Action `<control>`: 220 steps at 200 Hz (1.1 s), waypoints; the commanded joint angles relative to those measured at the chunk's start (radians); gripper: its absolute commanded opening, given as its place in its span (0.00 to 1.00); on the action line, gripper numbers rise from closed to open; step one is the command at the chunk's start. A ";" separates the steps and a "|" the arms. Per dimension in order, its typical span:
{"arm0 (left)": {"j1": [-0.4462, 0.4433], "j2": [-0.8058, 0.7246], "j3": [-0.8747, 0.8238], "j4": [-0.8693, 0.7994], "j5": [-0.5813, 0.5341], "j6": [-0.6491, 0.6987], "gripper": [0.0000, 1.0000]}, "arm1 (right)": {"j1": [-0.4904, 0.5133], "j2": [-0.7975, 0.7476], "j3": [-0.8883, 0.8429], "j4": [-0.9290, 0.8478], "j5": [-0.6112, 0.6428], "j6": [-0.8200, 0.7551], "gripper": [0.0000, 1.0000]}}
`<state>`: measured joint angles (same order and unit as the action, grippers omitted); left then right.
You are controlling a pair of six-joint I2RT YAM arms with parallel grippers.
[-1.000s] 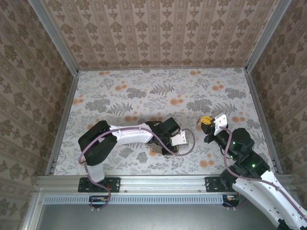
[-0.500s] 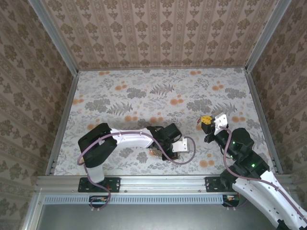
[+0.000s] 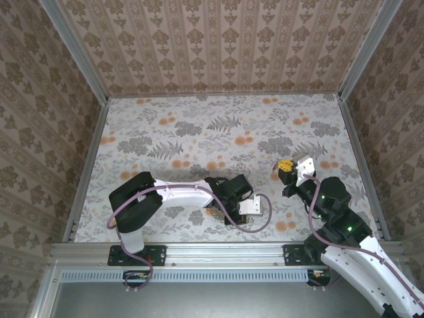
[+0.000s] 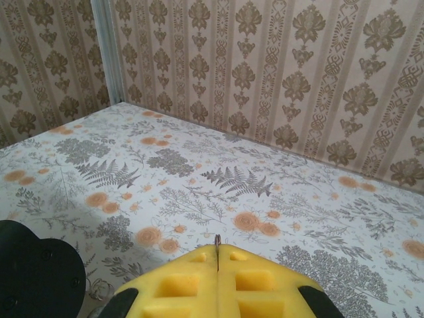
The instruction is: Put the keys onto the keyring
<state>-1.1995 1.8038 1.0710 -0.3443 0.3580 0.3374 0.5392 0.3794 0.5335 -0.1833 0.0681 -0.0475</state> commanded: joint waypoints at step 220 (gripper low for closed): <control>0.147 -0.265 -0.054 0.124 -0.078 -0.152 0.00 | -0.014 0.020 -0.046 -0.023 -0.071 0.199 0.00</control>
<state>-1.0748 1.5963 1.0378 -0.2691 0.3252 0.2256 0.5297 0.3820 0.5114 -0.2012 0.0402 0.0738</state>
